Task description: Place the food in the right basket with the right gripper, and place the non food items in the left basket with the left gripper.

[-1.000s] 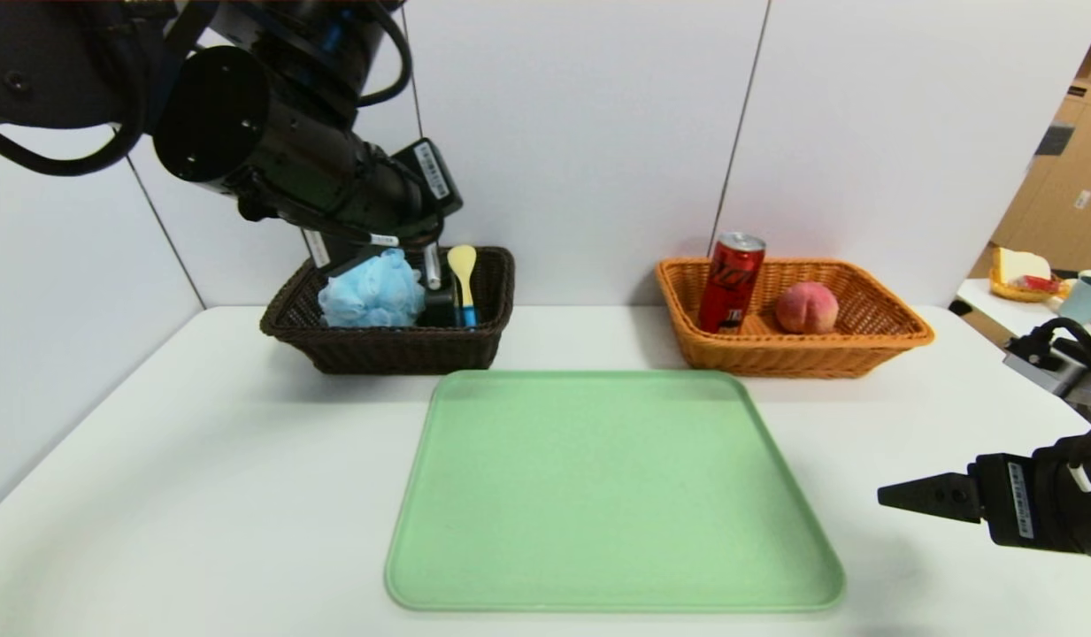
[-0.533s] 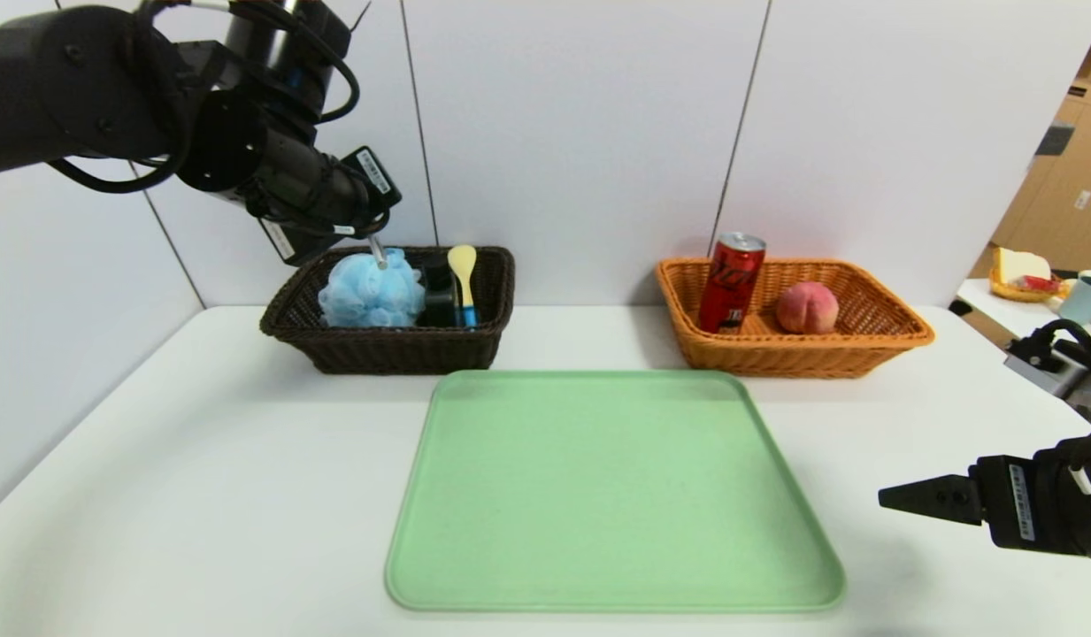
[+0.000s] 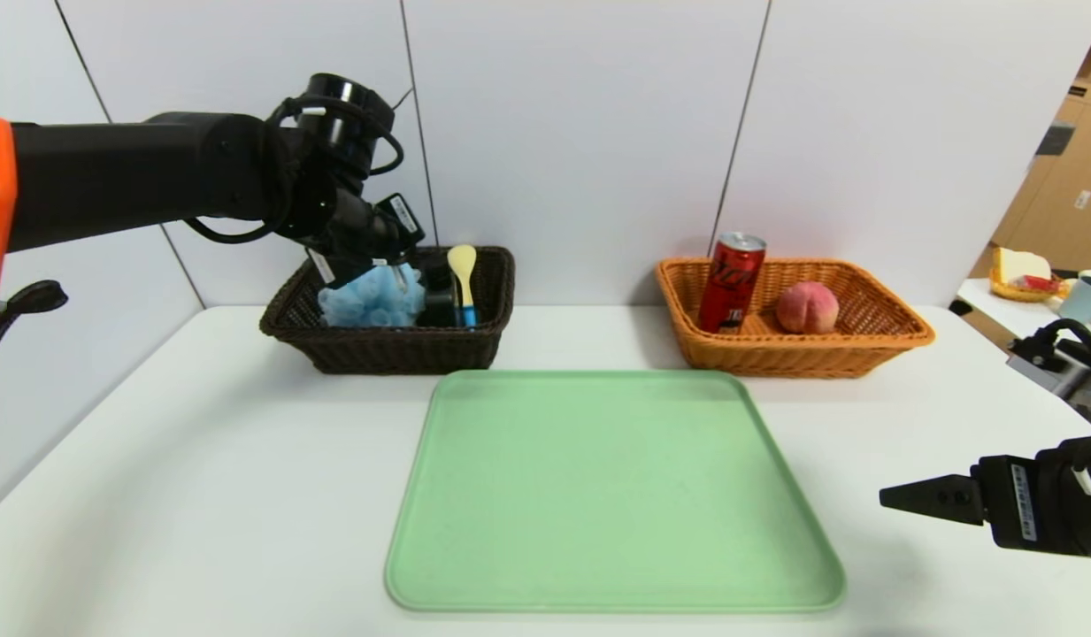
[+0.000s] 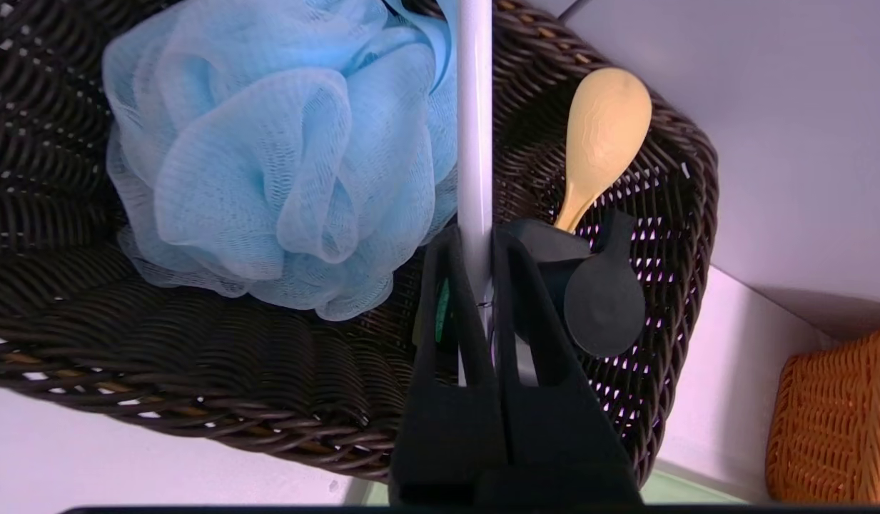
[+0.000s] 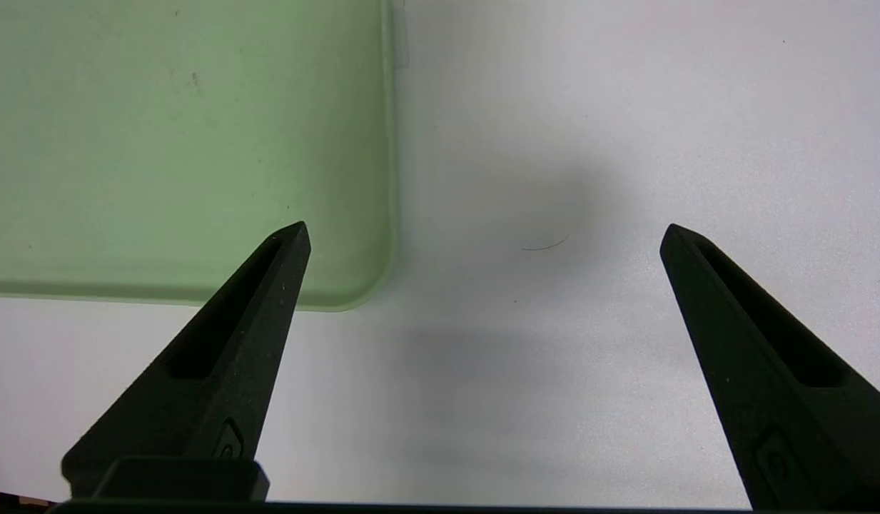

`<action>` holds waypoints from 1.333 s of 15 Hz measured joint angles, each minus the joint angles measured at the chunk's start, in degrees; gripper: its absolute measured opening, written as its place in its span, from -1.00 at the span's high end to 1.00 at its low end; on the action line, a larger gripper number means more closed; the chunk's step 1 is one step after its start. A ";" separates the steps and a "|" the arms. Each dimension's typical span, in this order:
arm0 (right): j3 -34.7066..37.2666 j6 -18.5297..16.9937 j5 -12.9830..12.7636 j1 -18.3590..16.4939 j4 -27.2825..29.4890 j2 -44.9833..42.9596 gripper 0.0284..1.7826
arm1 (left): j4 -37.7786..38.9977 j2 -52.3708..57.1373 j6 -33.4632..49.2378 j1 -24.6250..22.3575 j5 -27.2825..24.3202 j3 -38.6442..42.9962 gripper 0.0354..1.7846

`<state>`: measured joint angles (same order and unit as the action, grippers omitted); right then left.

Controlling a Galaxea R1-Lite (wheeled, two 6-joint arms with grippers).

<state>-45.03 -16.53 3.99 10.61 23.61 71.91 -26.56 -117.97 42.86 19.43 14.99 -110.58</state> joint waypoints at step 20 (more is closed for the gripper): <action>-1.11 9.95 -1.15 -0.52 -12.32 -0.69 -0.90 | 0.52 21.18 -17.87 2.19 -0.39 15.48 -0.65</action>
<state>-46.14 -6.58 2.84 10.08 11.29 71.22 -26.04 -96.79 24.99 21.63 14.60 -95.10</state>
